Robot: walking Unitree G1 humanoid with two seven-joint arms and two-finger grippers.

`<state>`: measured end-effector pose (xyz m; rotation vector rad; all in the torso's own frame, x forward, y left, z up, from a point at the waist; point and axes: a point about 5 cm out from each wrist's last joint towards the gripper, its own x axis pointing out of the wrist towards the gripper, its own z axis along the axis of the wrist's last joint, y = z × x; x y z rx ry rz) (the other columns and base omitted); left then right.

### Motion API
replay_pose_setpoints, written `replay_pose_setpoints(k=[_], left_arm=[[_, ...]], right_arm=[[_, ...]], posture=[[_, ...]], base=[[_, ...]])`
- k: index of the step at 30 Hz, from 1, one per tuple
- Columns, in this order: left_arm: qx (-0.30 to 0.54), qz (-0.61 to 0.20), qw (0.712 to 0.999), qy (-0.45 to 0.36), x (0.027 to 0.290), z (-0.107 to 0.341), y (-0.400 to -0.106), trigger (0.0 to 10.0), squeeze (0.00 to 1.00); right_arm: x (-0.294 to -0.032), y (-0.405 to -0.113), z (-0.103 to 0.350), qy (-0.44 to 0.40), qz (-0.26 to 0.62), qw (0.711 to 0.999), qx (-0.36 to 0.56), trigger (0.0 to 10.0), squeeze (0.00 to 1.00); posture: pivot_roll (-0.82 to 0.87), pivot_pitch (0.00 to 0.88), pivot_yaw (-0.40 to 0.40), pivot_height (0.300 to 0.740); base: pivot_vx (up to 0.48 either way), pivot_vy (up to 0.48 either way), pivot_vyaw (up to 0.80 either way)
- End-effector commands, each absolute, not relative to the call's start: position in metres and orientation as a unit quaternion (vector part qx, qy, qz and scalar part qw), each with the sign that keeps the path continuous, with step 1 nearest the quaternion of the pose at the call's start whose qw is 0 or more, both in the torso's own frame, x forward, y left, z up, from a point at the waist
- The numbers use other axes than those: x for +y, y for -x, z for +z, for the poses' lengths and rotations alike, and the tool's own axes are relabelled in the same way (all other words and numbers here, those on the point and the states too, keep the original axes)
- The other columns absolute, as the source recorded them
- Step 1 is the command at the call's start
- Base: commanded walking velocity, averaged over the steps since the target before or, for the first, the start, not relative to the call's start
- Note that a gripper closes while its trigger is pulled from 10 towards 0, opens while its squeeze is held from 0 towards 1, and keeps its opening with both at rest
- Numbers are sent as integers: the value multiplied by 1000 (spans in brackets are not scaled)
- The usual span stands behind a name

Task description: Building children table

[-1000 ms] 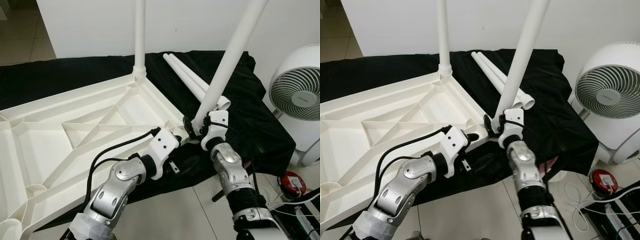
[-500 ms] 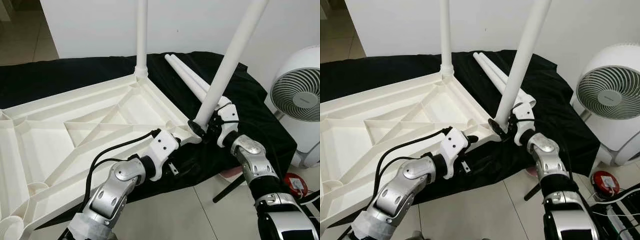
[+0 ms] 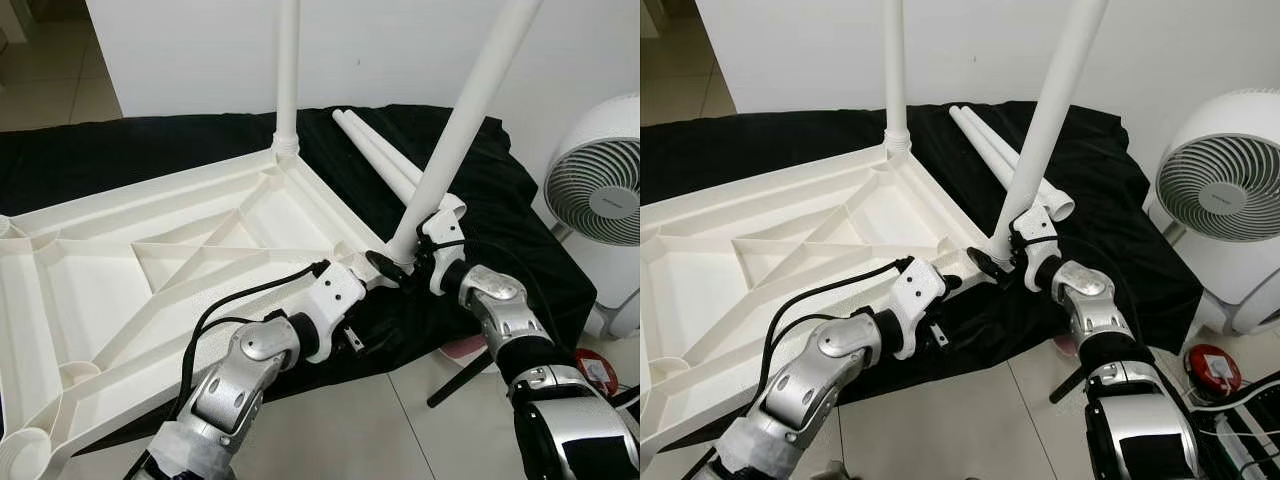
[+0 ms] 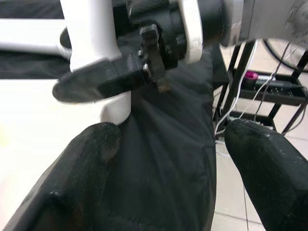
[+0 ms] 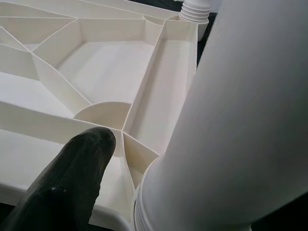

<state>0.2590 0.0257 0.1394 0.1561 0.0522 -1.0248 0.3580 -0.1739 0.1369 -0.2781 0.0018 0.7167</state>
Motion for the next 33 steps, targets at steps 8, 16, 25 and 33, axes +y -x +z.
replay_pose_setpoints(k=[8,16,25,33], left_arm=[[18,-449,890,-81,27,141,-266,10000,0],[11,-454,888,-79,24,143,-267,10000,0],[11,-457,886,-81,25,141,-265,10000,0],[10,-457,886,-85,28,141,-268,10000,0]], right_arm=[[-174,-357,130,133,354,926,15,0,0],[-176,-354,119,110,337,935,22,0,0],[-174,-352,111,68,266,961,19,10000,0],[-159,-350,105,16,174,985,12,10000,0]], posture=[[13,3,-56,740],[5,0,-59,740],[4,0,-66,740],[-4,0,-70,740]], base=[[0,0,0],[0,0,0],[0,0,0],[0,0,0]])
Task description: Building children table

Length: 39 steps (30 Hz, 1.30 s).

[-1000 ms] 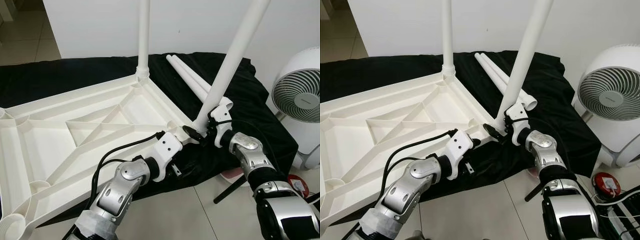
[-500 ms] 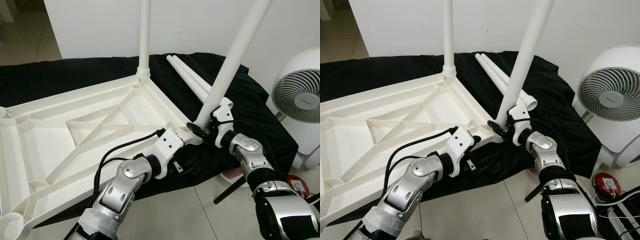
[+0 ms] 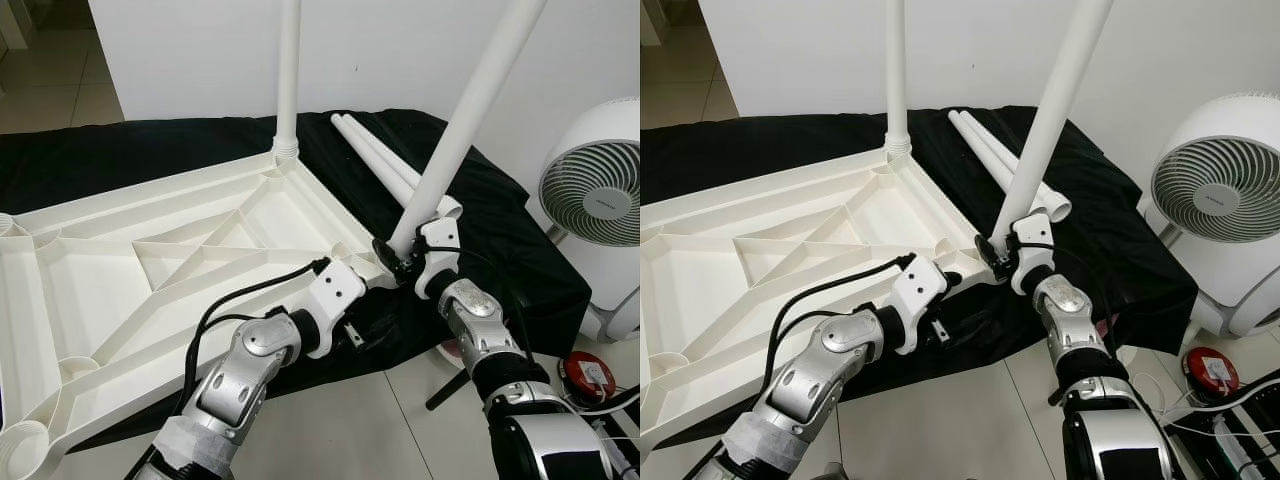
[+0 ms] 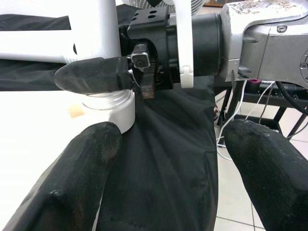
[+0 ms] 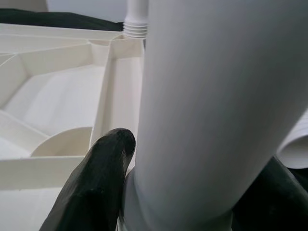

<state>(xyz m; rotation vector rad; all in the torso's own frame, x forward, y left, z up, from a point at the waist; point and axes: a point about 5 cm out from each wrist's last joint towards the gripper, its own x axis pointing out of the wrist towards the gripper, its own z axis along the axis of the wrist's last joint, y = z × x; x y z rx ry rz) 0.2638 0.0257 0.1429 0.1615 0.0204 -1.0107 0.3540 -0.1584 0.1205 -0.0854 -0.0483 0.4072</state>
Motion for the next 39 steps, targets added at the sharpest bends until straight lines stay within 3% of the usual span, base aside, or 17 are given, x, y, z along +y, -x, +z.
replay_pose_setpoints(k=[1,14,20,33,39], left_arm=[[10,-456,886,-85,28,141,-268,10000,0],[5,-453,887,-90,32,144,-274,10000,0],[2,-446,891,-90,36,146,-277,10000,0],[-3,-442,892,-90,39,148,-279,10000,0],[-6,-443,892,-90,38,149,-280,10000,0]], right_arm=[[-155,-349,104,1,146,989,14,10000,0],[-112,-335,111,-39,1,999,13,10000,0],[-91,-328,117,-53,27,998,8,10000,0],[-100,-328,126,-50,24,998,0,10000,0],[-106,-327,127,-88,9,996,-1,10000,0]], posture=[[-7,0,-73,740],[-17,12,-73,740],[-11,12,-73,740],[-13,7,-72,740],[-13,7,-72,740]], base=[[0,0,0],[0,0,0],[0,0,0],[0,0,0],[0,0,0]])
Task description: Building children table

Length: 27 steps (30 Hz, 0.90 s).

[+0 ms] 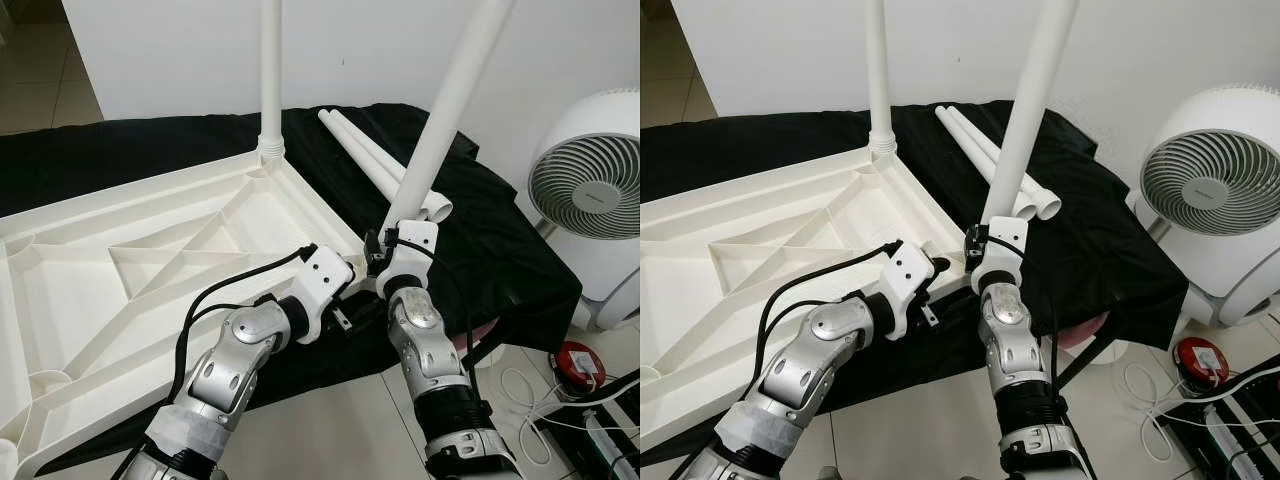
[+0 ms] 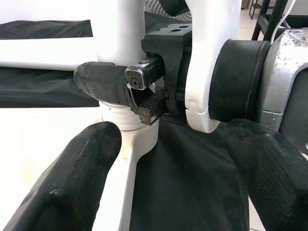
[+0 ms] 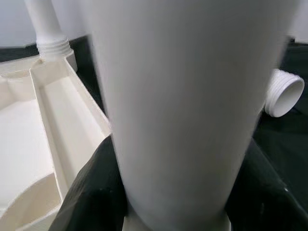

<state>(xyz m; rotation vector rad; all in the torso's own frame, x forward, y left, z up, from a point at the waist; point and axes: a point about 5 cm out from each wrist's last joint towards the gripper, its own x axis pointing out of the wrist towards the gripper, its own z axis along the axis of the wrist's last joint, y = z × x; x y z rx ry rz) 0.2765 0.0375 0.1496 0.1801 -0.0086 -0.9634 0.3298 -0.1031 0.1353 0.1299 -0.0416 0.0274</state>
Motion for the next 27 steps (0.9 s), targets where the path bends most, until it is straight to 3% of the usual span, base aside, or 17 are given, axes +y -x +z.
replay_pose_setpoints(k=[1,27], left_arm=[[-7,-443,892,-90,38,150,-280,10000,0],[-7,-446,890,-89,37,150,-277,10000,0]], right_arm=[[-104,-326,129,-102,11,995,-7,10000,0],[-106,-320,117,-226,-7,974,32,10000,0]], posture=[[-12,8,-72,740],[-7,0,-70,740]], base=[[0,0,0],[0,0,0]])
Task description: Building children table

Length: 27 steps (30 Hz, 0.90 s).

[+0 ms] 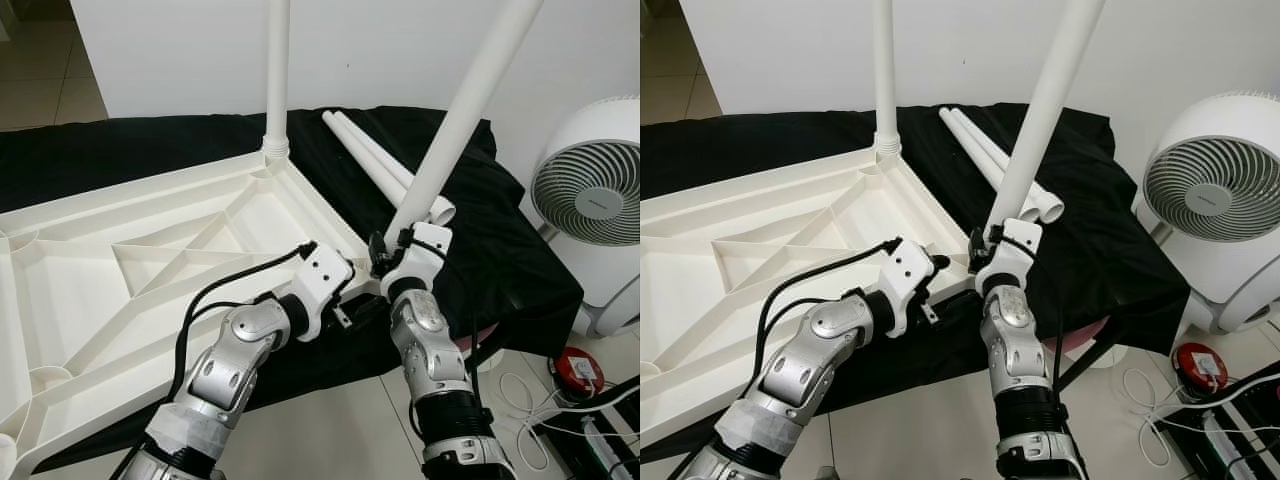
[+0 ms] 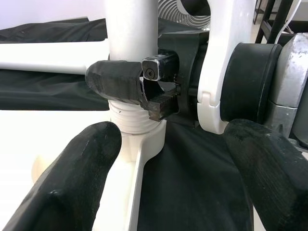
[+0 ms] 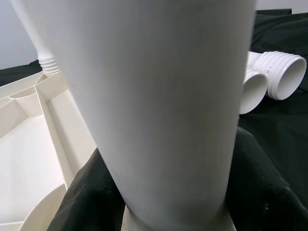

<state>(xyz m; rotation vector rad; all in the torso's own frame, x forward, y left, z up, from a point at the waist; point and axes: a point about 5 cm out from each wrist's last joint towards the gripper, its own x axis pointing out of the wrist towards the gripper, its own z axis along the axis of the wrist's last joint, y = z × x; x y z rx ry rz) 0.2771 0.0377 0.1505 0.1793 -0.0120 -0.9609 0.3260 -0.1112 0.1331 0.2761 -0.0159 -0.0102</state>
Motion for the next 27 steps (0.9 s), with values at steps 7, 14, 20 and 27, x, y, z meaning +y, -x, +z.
replay_pose_setpoints(k=[7,14,20,27], left_arm=[[-7,-448,890,-88,35,150,-276,10000,0],[-8,-449,889,-88,35,150,-276,10000,0],[-7,-447,890,-87,36,150,-276,10000,0],[-6,-445,891,-86,37,150,-276,10000,0]], right_arm=[[-104,-322,124,-188,21,982,8,10000,0],[-105,-324,137,-108,83,990,-38,10000,1000],[-123,-330,150,-62,129,988,-65,10000,525],[-127,-331,153,-39,172,982,-66,10000,0]], posture=[[-9,0,-71,740],[-9,0,-71,740],[-6,8,-73,740],[-6,8,-73,740]], base=[[0,0,0],[0,0,0],[0,0,0],[0,0,0]])
